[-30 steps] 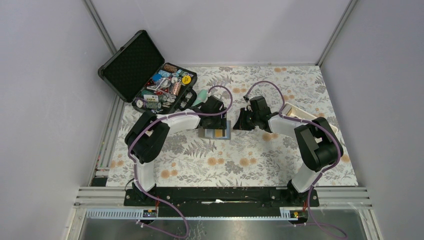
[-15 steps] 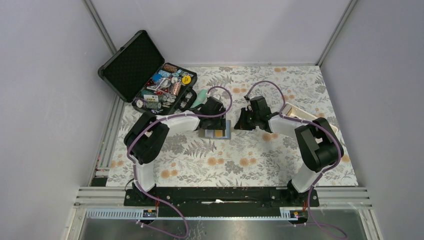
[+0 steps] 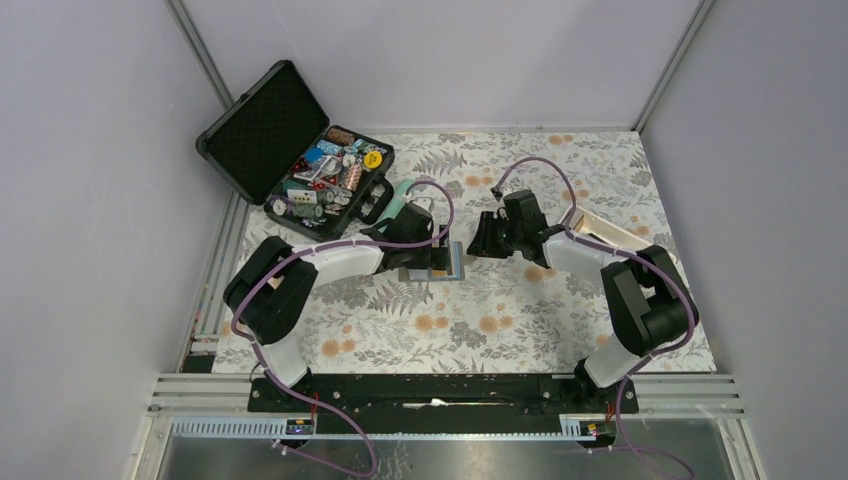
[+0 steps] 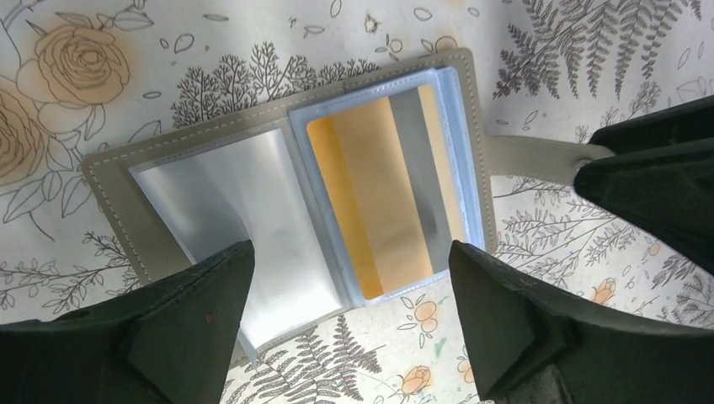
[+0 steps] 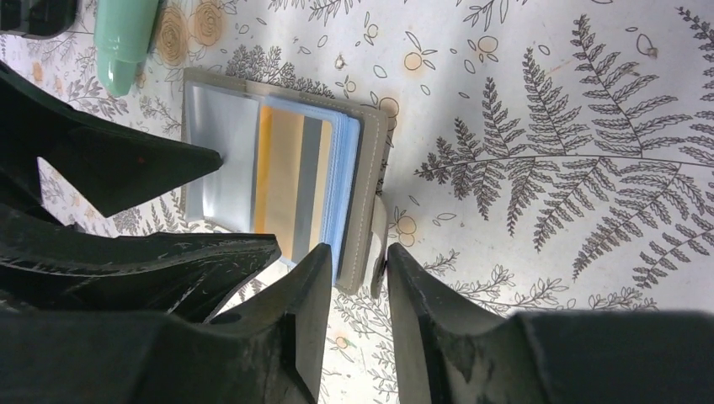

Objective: Put the credit cards into the card holder
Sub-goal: Insert the credit card into the card holder.

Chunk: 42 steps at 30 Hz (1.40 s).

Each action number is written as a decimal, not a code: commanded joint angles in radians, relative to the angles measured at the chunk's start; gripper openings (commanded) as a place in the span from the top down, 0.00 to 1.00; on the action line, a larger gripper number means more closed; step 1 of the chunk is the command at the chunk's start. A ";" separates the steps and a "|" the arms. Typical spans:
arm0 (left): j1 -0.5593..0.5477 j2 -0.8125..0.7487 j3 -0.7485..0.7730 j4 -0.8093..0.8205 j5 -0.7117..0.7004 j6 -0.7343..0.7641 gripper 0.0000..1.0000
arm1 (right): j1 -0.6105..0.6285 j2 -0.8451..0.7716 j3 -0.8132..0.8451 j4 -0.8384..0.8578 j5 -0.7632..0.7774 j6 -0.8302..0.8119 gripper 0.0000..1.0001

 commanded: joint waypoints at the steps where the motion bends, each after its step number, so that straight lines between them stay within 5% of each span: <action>1: 0.001 -0.059 -0.047 0.069 0.019 0.020 0.10 | -0.002 -0.064 -0.010 -0.019 0.012 -0.008 0.60; 9: -0.024 -0.042 -0.021 0.076 0.003 -0.009 0.01 | -0.002 -0.092 -0.022 -0.016 -0.011 0.010 0.47; 27: -0.048 0.147 0.110 -0.075 -0.068 -0.016 0.01 | -0.001 -0.076 -0.050 0.022 -0.038 0.016 0.45; 42: -0.048 0.170 0.063 -0.051 -0.034 -0.041 0.22 | -0.001 -0.060 -0.040 0.026 -0.049 0.019 0.49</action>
